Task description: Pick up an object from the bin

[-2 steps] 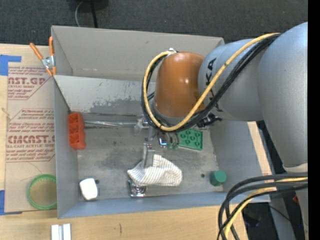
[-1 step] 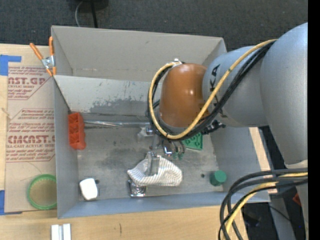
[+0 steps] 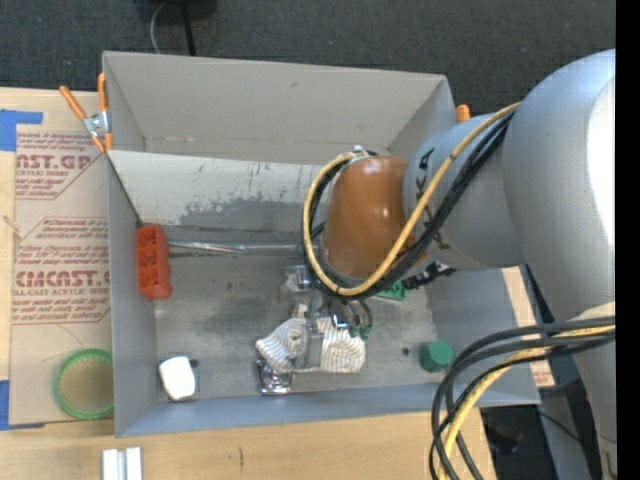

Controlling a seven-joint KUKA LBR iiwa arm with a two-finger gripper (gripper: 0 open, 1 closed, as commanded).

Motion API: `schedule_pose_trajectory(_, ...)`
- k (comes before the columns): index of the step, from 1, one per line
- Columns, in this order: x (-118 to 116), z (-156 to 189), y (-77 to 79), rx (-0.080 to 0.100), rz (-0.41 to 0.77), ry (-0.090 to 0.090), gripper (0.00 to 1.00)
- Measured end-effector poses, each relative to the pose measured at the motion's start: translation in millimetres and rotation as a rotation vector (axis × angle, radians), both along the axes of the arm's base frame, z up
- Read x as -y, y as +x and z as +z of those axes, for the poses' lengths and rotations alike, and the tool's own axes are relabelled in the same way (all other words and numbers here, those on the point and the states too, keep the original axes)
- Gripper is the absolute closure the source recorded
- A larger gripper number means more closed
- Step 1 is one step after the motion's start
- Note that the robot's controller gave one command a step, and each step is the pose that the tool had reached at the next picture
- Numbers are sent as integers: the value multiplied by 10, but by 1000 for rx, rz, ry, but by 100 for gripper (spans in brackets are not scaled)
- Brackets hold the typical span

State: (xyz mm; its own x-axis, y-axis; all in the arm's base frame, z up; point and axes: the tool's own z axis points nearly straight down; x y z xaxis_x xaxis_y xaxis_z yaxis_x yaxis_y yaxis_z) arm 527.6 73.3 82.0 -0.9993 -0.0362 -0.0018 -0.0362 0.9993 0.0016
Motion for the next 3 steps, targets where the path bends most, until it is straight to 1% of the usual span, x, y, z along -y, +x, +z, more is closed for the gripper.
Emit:
schedule_pose_trajectory(1, 0, -114, -86, 2, 67, 1, 100)
schedule_pose_trajectory(3, -2, -68, -65, 0, 47, 2, 100)
